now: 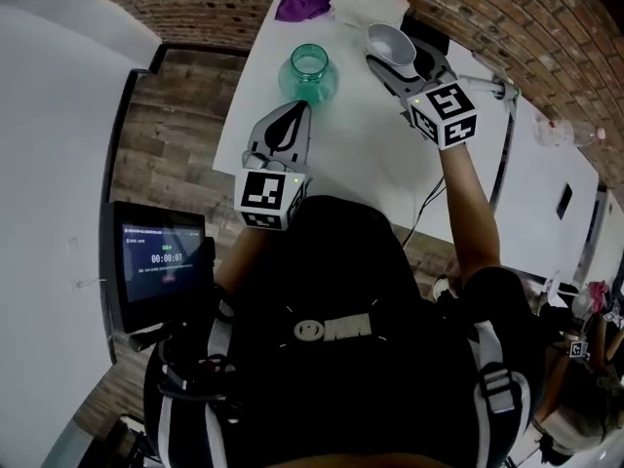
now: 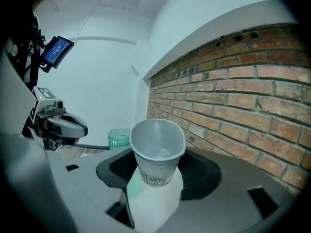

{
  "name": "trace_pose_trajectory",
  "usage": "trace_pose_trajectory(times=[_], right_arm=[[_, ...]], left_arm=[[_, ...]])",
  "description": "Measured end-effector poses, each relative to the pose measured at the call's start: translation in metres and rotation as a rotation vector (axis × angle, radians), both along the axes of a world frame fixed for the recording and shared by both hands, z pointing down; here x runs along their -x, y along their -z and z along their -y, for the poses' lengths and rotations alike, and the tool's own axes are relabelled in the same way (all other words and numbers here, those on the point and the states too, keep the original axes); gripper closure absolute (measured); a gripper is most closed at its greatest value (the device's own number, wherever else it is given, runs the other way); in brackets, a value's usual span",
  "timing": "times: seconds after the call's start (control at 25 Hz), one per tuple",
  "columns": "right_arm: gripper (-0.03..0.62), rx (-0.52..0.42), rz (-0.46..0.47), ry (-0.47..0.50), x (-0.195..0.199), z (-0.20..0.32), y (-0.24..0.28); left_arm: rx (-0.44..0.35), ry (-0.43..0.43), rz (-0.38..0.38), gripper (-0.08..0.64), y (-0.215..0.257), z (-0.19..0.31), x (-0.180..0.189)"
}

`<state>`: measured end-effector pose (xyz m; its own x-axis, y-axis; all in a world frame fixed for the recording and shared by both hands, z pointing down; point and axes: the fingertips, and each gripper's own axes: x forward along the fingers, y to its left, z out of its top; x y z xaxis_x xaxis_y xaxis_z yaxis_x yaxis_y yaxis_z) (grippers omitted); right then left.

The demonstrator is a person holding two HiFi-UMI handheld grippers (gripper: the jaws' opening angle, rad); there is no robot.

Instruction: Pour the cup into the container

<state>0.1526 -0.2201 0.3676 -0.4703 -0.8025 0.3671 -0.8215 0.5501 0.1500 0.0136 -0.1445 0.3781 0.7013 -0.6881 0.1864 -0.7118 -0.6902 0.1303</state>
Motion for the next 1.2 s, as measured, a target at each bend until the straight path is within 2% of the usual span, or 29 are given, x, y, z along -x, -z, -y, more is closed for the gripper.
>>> trace_pose_trajectory(times=[0.2,0.4,0.76,1.2], right_arm=[[0.328,0.005,-0.059,0.059,0.023,0.016,-0.002],[0.328,-0.012,-0.204,0.11,0.04,0.024,-0.003],[0.328,-0.081,-0.526,0.191,0.065,0.022,-0.012],[0.328,-0.149,-0.764,0.223,0.071,0.024,-0.012]], left_arm=[[-0.008,0.092,-0.008,0.561,0.002,0.003,0.034],[-0.007,0.153,-0.013,0.561,0.002,0.002,0.058],[-0.019,0.211,-0.04,0.561,0.006,-0.004,0.083],[-0.029,0.214,-0.053,0.561,0.011,-0.01,0.084]])
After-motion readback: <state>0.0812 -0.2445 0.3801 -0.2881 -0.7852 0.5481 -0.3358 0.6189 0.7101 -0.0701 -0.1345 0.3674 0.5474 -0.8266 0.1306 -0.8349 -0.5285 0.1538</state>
